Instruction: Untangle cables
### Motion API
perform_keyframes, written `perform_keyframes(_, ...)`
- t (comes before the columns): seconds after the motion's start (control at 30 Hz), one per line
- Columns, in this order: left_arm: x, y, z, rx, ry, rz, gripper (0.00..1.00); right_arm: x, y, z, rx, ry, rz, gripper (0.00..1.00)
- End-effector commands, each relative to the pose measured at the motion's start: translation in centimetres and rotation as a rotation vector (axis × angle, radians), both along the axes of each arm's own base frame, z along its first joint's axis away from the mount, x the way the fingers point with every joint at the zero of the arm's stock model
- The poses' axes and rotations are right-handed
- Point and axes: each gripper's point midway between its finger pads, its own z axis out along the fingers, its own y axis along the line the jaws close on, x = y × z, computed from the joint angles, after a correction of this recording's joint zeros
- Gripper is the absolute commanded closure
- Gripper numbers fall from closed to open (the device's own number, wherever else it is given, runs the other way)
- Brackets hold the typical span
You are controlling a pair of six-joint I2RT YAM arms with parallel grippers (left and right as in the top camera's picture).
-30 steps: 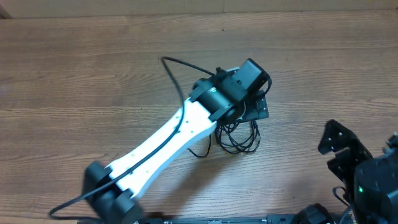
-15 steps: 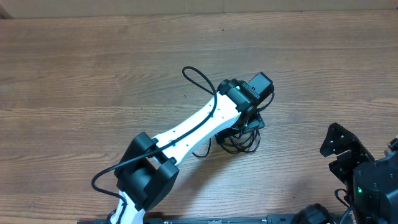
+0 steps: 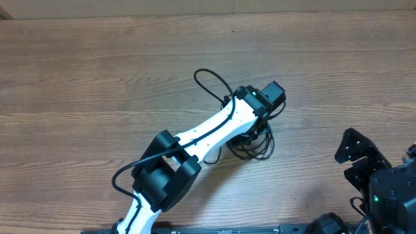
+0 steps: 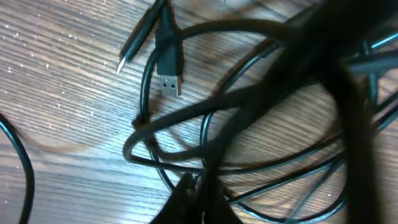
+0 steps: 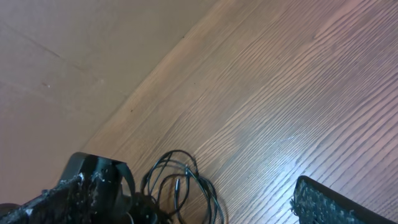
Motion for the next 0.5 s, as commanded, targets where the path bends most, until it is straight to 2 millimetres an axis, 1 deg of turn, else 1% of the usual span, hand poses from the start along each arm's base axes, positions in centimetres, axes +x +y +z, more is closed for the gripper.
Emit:
perform_keyframes(0.0,-0.1,-0.2,0.0,0.012,-0.016,-0.016,0.96,0.0,-0.3,0.7,0.007,-0.026,-0.021,0.0)
perform_keyframes(0.1,0.9,-0.7,1.9,-0.017,-0.067,-0.07,0.95,0.0,0.0,0.6,0.017,-0.021,-0.008,0.0)
perform_keyframes(0.17,1.9,-1.4,4.2,-0.057,-0.121,-0.104,0.96,0.0,0.3,0.5,0.028,-0.017,0.006,0.0)
perform_keyframes(0.3,3.9,-2.4,9.8,-0.155,-0.235,-0.166,0.95,0.0,0.8,0.3,0.045,-0.008,0.031,0.0)
perform_keyframes(0.37,4.6,-2.7,13.0,-0.213,-0.288,-0.187,0.96,0.0,1.3,0.2,0.063,0.001,0.056,0.0)
perform_keyframes(0.47,5.0,-2.5,17.2,-0.294,-0.346,-0.198,0.96,-0.1,2.1,-0.1,0.092,0.016,0.096,0.0)
